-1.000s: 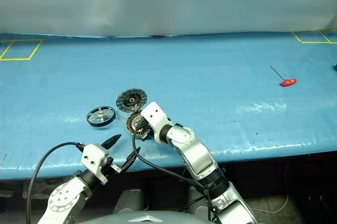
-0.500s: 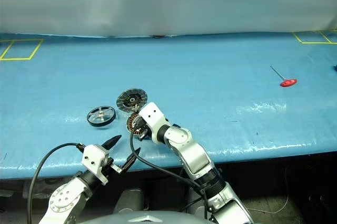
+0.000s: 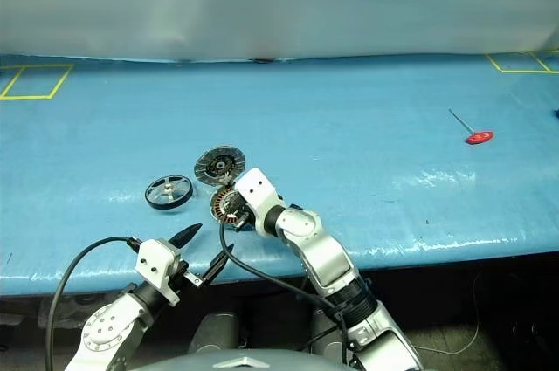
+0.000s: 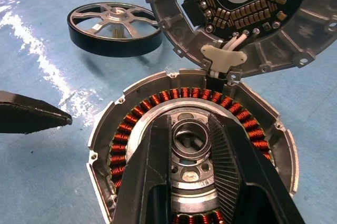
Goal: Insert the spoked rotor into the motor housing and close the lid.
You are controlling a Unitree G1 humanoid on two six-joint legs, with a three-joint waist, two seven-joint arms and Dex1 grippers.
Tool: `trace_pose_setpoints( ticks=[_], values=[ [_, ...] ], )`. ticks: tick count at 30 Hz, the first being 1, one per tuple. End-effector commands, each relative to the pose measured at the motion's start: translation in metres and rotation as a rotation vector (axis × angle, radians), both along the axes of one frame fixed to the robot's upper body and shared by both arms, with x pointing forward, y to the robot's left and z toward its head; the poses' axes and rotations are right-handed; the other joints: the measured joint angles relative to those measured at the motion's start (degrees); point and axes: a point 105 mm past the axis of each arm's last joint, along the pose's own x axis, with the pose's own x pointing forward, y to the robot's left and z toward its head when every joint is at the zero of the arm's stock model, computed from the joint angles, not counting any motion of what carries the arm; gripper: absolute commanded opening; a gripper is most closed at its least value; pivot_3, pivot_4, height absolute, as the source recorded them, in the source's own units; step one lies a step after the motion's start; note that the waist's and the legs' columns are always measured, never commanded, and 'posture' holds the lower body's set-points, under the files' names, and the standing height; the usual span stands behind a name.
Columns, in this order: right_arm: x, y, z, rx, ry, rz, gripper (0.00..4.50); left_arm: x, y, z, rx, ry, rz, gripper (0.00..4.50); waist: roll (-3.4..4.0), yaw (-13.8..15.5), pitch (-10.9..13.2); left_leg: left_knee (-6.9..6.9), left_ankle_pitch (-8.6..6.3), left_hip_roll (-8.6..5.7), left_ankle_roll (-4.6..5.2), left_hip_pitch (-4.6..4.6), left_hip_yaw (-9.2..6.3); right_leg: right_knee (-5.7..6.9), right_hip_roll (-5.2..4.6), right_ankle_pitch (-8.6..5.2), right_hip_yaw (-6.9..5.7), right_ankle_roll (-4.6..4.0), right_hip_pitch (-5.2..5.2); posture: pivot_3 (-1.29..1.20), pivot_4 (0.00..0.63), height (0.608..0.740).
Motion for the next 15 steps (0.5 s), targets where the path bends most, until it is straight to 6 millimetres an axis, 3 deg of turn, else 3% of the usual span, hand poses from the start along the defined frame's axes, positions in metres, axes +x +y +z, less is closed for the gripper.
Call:
trace_pose_setpoints(
  ticks=[1, 15],
  values=[
    [0.0037, -0.0013, 0.012, 0.018, -0.034, -0.013, 0.67, 0.0005, -0.0021, 0.0033, -0.017, -0.016, -0.009, 4.5, 0.0, -0.02, 0.0, 0.0, 0.0, 0.0, 0.0, 0.0, 0.0, 0.0, 0.0, 0.0, 0.0, 0.0, 0.0, 0.0, 0.15, 0.74],
    [-0.0052, 0.0033, 0.0067, 0.01, -0.002, 0.03, 0.67, -0.0017, -0.0032, 0.0018, -0.023, -0.005, -0.001, 4.5, 0.0, -0.09, 0.0, 0.0, 0.0, 0.0, 0.0, 0.0, 0.0, 0.0, 0.0, 0.0, 0.0, 0.0, 0.0, 0.0, 0.15, 0.74]
  ],
)
